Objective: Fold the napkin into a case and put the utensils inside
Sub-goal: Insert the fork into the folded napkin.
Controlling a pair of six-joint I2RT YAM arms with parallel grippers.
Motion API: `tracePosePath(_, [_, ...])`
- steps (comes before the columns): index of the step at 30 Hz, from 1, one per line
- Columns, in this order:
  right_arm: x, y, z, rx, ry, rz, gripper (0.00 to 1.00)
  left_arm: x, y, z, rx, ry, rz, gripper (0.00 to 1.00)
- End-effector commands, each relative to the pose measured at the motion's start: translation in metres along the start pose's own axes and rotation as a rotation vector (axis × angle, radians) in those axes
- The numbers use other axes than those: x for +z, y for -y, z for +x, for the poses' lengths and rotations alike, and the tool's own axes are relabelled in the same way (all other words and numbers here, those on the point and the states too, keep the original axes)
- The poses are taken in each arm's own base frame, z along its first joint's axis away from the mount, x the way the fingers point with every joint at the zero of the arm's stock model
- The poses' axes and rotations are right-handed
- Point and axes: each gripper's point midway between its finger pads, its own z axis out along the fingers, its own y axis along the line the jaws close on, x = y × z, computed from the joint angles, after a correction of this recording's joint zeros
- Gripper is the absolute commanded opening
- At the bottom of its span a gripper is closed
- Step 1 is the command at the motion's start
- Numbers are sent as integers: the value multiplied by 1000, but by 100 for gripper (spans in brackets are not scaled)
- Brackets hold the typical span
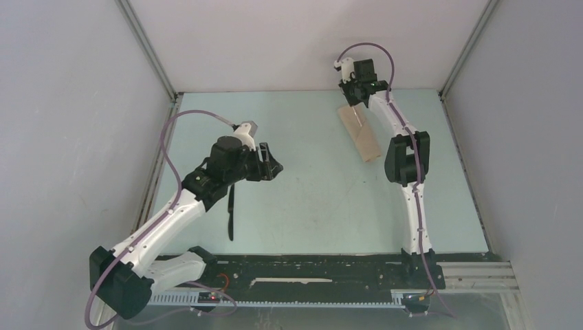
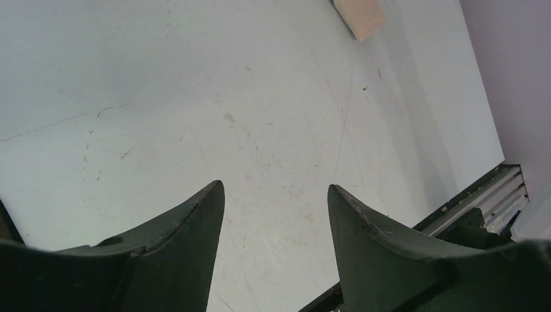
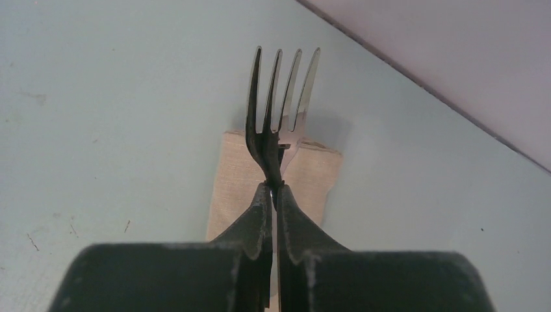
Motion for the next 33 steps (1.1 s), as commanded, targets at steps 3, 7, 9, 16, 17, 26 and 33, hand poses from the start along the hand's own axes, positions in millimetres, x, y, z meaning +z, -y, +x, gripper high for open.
tracePosePath(3, [6,5,-16,-36,65,-4,0,5,5,-11,22,34,34,66])
tracePosePath(7, [10,5,-3,-27,32,-12,0,6,4,-10,19,29,30,67])
tracePosePath(9, [9,4,0,-23,27,-17,0,7,3,-10,17,28,28,67])
tracePosePath(16, [-2,3,0,-13,17,-30,0,6,6,-10,6,28,43,67])
tracePosePath(17, [-4,2,1,-10,11,-34,0,6,6,-10,5,28,45,66])
tracePosePath(26, [-18,-2,12,5,-25,-29,0,3,10,-8,-10,30,69,66])
tracePosePath(33, [-27,0,21,49,-60,-26,0,0,11,-6,-24,28,80,66])
